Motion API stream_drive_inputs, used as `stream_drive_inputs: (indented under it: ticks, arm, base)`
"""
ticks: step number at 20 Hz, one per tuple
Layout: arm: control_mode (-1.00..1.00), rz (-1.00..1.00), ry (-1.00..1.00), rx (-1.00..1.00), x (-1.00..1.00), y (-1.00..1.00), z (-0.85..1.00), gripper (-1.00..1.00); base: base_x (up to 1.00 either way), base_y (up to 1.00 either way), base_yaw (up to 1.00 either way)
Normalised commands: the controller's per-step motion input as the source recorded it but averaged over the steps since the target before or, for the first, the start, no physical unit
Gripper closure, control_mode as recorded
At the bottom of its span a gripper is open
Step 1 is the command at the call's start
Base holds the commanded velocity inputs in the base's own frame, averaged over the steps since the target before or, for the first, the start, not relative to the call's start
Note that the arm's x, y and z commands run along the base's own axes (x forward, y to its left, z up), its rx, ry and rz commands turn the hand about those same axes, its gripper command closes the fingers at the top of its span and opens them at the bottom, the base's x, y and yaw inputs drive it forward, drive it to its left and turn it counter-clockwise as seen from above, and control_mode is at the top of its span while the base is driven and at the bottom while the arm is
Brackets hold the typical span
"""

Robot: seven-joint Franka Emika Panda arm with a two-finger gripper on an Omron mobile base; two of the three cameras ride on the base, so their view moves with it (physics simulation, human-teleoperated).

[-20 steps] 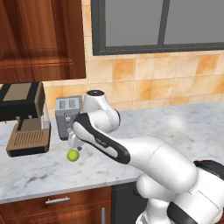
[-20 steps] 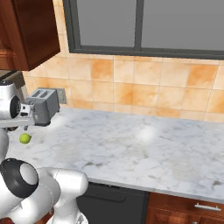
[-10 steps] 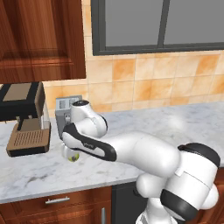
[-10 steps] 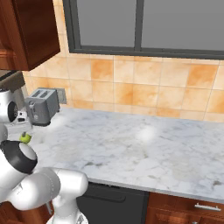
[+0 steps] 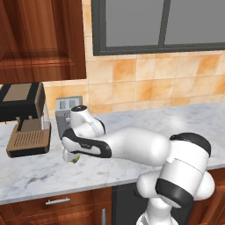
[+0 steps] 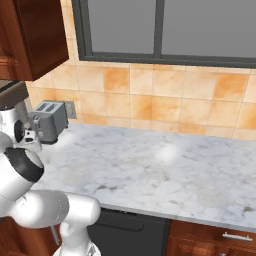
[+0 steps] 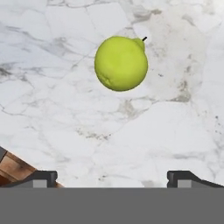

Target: Place the pear in the correct fridge rack based on whether it is a fruit or vegetable. Finally, close the fridge door.

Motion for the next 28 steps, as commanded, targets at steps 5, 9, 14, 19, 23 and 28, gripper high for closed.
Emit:
stream_drive_inputs:
  ticks: [5, 9, 14, 19, 23, 28]
  arm:
    - [-1.0, 0.0, -0.04, 0.0, 0.24, 0.1, -0.26, -1.0]
    - [-1.0, 0.0, -0.03, 0.0, 0.22, 0.17, -0.21, -1.0]
    - [-1.0, 0.0, -0.03, 0.0, 0.25, 0.13, -0.1, -1.0]
    - [-1.0, 0.0, -0.02, 0.0, 0.27, 0.12, -0.17, -1.0]
    - [-1.0, 0.0, -0.01, 0.0, 0.3, 0.08, -0.18, -1.0]
    - [-1.0, 0.0, 0.0, 0.0, 0.27, 0.09, -0.19, -1.0]
  base:
    - [0.0, 0.0, 0.0]
    - [0.0, 0.0, 0.0]
    - [0.0, 0.0, 0.0]
    - [0.0, 0.0, 0.0]
    - [0.0, 0.0, 0.0]
    - [0.0, 0.0, 0.0]
